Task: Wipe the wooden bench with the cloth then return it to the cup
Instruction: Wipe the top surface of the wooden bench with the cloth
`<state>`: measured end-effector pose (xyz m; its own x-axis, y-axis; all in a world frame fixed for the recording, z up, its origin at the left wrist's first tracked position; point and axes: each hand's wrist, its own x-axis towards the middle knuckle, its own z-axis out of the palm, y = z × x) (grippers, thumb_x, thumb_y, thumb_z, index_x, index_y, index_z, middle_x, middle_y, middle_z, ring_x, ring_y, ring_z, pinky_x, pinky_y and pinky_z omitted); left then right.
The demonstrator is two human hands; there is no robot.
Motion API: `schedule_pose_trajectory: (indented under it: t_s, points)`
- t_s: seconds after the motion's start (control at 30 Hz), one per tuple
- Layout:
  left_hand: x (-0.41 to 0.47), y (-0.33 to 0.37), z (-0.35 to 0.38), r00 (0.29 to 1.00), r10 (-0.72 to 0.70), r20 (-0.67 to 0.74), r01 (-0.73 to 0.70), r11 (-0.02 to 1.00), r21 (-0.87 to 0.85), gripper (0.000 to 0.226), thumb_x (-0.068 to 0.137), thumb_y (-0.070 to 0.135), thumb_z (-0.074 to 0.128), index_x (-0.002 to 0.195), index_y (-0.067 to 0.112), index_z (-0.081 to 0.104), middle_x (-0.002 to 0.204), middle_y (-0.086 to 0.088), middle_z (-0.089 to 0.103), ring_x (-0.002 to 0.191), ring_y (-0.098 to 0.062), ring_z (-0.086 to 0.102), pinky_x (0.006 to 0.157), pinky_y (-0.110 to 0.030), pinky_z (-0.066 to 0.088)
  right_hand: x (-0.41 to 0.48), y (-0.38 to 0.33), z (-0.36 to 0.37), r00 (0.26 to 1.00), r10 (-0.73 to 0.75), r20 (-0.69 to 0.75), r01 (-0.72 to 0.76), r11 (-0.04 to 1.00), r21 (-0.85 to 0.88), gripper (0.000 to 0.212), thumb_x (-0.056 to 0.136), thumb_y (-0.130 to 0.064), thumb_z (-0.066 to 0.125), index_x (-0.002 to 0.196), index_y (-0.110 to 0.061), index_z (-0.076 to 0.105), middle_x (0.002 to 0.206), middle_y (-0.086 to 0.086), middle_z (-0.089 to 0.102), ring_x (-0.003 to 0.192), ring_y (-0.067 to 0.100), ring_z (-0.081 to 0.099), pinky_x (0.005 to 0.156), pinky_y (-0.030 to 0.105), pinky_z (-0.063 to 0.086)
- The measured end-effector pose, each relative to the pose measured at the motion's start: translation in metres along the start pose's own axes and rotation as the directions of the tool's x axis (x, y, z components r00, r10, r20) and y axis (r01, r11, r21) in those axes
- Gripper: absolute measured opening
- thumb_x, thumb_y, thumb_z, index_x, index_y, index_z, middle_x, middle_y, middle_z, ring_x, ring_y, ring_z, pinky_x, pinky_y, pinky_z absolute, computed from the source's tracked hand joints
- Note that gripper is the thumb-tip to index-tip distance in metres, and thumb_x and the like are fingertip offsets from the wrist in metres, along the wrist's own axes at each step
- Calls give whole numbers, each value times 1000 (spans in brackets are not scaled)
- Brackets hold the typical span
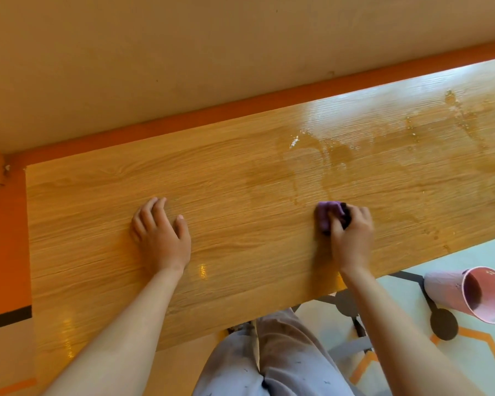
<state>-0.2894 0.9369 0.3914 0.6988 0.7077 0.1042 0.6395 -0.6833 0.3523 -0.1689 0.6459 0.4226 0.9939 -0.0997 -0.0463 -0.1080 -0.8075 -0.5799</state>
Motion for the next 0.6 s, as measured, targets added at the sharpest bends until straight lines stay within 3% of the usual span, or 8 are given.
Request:
schedule_pose_trajectory:
  t_s: [0.1, 0.2, 0.3, 0.37, 0.47, 0.53, 0.6]
  points:
    - [0, 0, 0, 1000, -10, -7, 9, 1000, -9, 46, 87, 30, 48, 128, 10, 51, 138, -10, 46, 126, -34, 36, 106, -49, 26, -24, -30, 23, 994, -85, 72, 82, 996, 44, 15, 86, -8, 62, 100, -4, 64, 98, 13, 56, 95, 30, 53, 83, 25, 35]
    - [0, -1, 0, 1000, -6, -22, 6, 1000, -6, 47, 86, 31, 46, 128, 10, 52, 137, -9, 46, 126, -34, 37, 106, -48, 25, -58, -75, 63, 933, -251, 257, 223, 965, 135, 18, 83, -8, 61, 101, -8, 63, 100, 7, 54, 98, 22, 50, 83, 25, 39]
    - [0, 0, 1, 1000, -4, -22, 4, 1000, 1, 47, 85, 32, 47, 127, 11, 52, 137, -9, 47, 126, -33, 37, 106, -48, 26, -58, -90, 73, 882, -345, 320, 299, 936, 186, 12, 87, -17, 61, 95, -9, 63, 96, 4, 53, 95, 17, 47, 79, 25, 39]
    - [1, 0, 1, 1000, -9, -16, 9, 1000, 3, 47, 86, 31, 47, 127, 11, 52, 137, -9, 47, 126, -34, 37, 105, -48, 26, -34, -74, 59, 907, -317, 278, 271, 943, 193, 12, 84, -11, 62, 95, -11, 66, 93, 5, 55, 93, 19, 50, 79, 24, 36]
    - [2, 0, 1, 1000, -8, -2, 8, 1000, 10, 47, 86, 32, 46, 128, 11, 51, 137, -9, 46, 126, -34, 37, 106, -48, 26, 12, -33, 24, 982, -151, 116, 142, 987, 78, 12, 85, -8, 61, 96, -5, 66, 92, 13, 57, 91, 31, 54, 79, 26, 35]
    - [2, 1, 0, 1000, -7, -1, 7, 1000, 9, 48, 86, 33, 45, 127, 11, 51, 137, -9, 46, 126, -34, 38, 105, -48, 27, 29, -19, 10, 998, -27, 59, 25, 999, 35, 15, 87, -11, 60, 98, -3, 65, 96, 14, 56, 94, 33, 54, 81, 28, 37]
    - [2, 1, 0, 1000, -15, 2, 15, 1000, 3, 48, 85, 33, 45, 127, 10, 52, 137, -10, 47, 126, -34, 38, 105, -48, 27, 22, -28, 16, 999, 4, 52, -5, 1000, 27, 16, 87, -10, 60, 100, -3, 64, 99, 14, 56, 96, 32, 54, 84, 32, 40]
